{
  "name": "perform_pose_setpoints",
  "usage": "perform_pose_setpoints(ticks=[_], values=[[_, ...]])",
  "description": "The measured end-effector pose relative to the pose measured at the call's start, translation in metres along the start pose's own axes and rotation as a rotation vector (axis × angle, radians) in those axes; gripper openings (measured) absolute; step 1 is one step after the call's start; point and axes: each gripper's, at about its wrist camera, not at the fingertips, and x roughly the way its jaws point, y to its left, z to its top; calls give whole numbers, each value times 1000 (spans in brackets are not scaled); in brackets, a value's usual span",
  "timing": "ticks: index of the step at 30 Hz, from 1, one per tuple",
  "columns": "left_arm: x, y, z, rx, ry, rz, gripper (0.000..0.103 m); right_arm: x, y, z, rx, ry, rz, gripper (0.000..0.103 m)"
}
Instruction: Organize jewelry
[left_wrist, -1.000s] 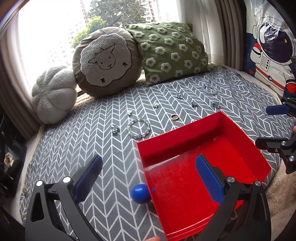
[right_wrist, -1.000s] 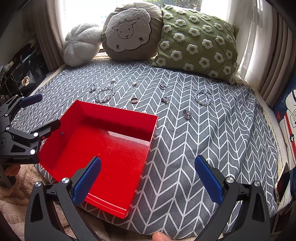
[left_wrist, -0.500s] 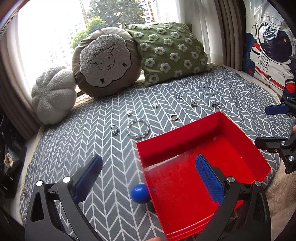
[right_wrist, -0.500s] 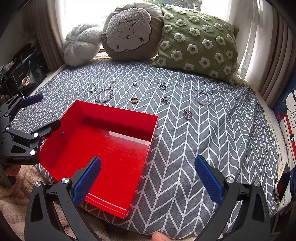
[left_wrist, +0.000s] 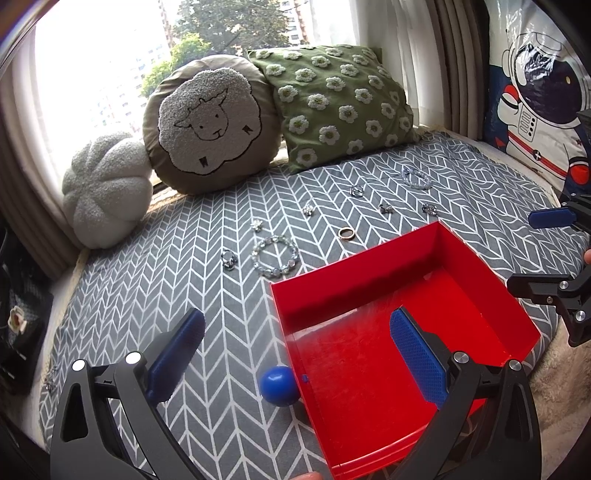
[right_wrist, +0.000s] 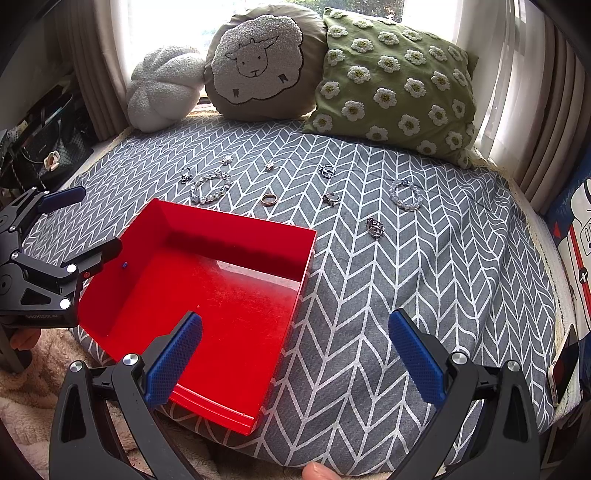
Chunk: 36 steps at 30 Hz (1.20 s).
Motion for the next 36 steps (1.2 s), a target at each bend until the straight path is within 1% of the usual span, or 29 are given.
perform_pose_setpoints(ticks=[13,17,21,24,26,28,31,33,35,36], values=[[1,-2,0,2,1,1,96,1,0,2,2,0,1,98],[1,1,0,-11,3,-1,96,1,-1,0,4,0,-6,98],[3,12,6,-47,18,-19,96,3,-6,9,23,7,0,98],[4,29,18,-95,38,-39,96,-5,-18,23,61,-10,55,98],[9,43,30,-115,61,-43,96,-10,-26,33,84,-39,67,98],[19,58,44,-122,79,-15,96,-13,-38,48,107,-74,60,98],[44,81,61,-145,114,24,96,-10,-62,75,149,-112,81,98],[63,97,67,-173,131,27,96,4,-78,97,181,-92,92,98],[84,113,73,-223,151,-5,96,21,-90,115,213,-52,80,98],[97,122,75,-261,174,-36,96,34,-97,124,229,-26,69,98]])
